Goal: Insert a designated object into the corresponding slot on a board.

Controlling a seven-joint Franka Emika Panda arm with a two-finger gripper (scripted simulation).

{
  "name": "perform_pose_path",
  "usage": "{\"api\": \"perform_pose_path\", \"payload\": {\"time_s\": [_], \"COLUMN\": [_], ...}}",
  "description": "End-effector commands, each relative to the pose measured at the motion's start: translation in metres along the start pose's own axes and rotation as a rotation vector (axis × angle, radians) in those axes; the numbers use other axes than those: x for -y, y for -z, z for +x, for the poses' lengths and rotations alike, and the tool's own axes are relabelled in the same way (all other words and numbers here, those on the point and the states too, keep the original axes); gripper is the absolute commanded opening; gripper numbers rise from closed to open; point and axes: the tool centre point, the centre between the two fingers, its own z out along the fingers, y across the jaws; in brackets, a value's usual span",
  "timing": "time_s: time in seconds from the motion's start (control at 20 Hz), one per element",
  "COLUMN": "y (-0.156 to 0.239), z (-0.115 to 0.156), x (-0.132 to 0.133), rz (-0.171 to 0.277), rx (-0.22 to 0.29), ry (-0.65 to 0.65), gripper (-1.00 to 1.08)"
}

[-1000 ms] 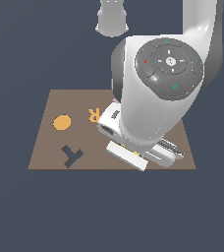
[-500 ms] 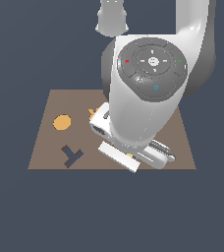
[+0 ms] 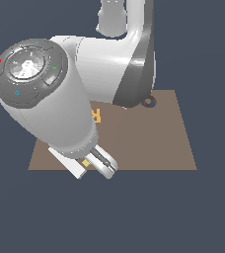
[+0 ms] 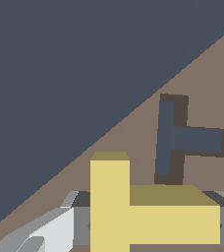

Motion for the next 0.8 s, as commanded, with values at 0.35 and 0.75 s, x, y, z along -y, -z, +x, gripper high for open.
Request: {"api": "perform_pose_path", "payload": {"time_s": [0.35, 0.75], "y": [0.002, -0.008], "z": [0.035, 0.035], "x": [-0.041, -0.041], "rz": [0.001, 0.000], "rx": [0.000, 0.001], "ry": [-0.068, -0.069], "gripper": [-1.00, -1.00]}}
